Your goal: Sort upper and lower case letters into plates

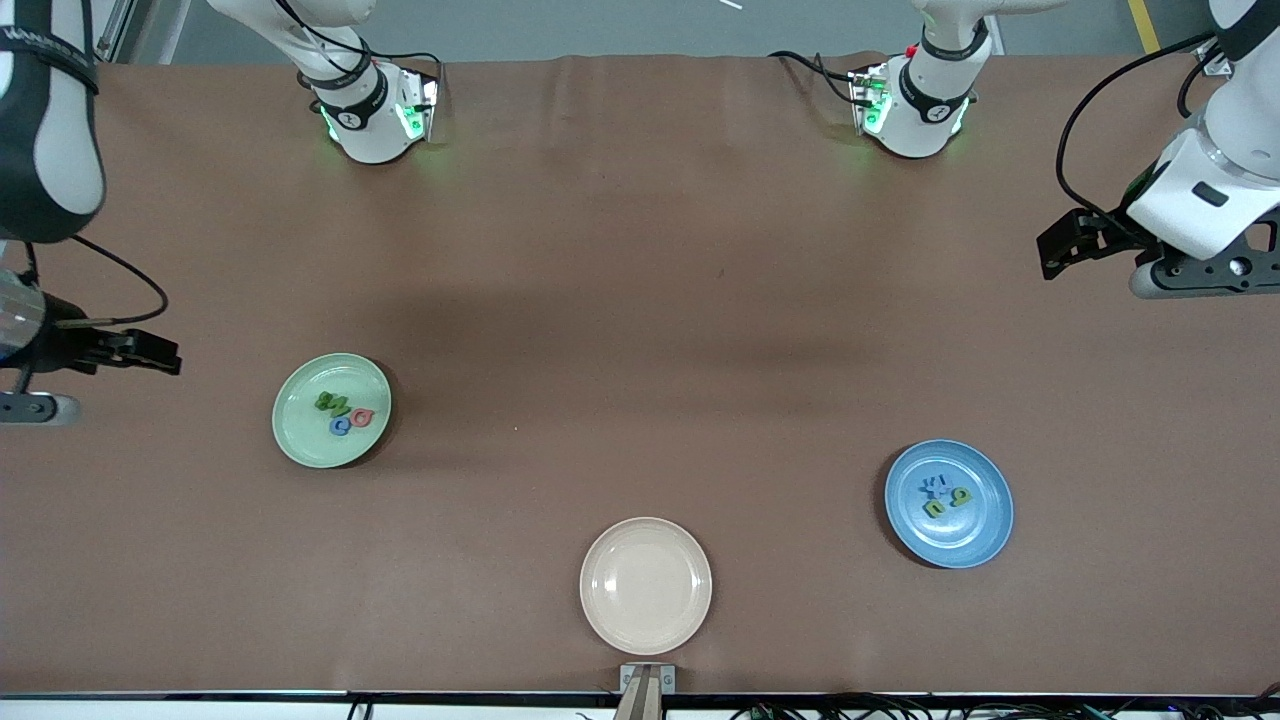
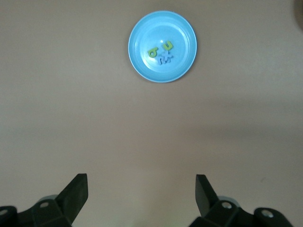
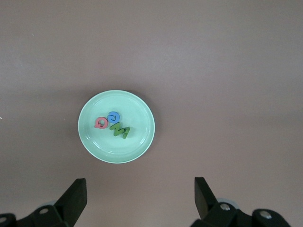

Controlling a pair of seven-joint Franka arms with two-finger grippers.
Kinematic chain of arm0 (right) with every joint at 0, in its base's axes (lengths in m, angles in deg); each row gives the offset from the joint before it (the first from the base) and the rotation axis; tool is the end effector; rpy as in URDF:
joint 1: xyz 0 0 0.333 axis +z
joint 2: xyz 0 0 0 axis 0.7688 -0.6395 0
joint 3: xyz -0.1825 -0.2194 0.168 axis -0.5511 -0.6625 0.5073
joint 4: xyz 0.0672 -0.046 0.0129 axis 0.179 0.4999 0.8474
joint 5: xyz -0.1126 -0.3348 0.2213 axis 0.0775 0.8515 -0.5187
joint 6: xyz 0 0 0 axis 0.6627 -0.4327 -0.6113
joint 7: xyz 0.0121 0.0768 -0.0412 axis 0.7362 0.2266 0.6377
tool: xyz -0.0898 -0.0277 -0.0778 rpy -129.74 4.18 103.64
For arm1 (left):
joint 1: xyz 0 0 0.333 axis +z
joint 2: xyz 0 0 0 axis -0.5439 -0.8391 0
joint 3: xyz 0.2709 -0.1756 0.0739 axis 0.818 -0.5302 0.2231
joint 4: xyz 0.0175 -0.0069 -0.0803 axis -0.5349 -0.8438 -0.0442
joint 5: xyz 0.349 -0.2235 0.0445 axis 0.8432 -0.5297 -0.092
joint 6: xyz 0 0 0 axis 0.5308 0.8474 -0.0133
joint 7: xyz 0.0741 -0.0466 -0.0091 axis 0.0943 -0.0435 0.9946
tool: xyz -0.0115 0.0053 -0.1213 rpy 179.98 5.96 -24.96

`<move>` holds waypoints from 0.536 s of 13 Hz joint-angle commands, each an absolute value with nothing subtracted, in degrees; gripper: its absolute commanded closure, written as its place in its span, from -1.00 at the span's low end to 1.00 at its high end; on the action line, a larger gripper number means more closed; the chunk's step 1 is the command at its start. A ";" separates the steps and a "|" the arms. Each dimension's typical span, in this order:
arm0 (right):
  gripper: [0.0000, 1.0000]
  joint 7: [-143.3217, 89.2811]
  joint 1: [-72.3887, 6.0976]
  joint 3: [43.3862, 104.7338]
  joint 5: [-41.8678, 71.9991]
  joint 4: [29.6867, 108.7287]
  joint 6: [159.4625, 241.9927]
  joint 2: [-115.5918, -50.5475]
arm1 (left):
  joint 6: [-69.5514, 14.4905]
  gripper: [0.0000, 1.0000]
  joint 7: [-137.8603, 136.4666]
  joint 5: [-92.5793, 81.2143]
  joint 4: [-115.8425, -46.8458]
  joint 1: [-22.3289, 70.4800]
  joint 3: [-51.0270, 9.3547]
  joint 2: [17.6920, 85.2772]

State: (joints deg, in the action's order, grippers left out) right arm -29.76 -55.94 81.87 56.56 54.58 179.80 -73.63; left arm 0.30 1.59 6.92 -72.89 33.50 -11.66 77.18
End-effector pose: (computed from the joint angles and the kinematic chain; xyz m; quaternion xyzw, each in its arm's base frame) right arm 0.6547 -0.0501 0.5300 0.9988 -0.0052 -0.0348 0.0328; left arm 0.5706 -0.0776 0.6150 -0.9994 -0.0019 0.0120 0.0338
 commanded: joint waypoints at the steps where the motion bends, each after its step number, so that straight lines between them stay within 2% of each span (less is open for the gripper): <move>1: -1.00 -30.82 -56.58 82.85 54.99 52.01 178.01 -75.34 | 1.30 -1.00 0.76 5.60 -75.40 32.34 -10.60 80.09; 7: -1.00 -30.38 -56.66 82.76 53.23 53.05 170.80 -70.70 | 1.39 -1.00 0.76 4.80 -76.90 32.42 -10.16 82.38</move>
State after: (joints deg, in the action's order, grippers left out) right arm -30.18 -55.92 82.37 54.27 51.82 172.24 -73.60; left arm 1.10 1.59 5.94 -75.09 32.84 -11.07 80.44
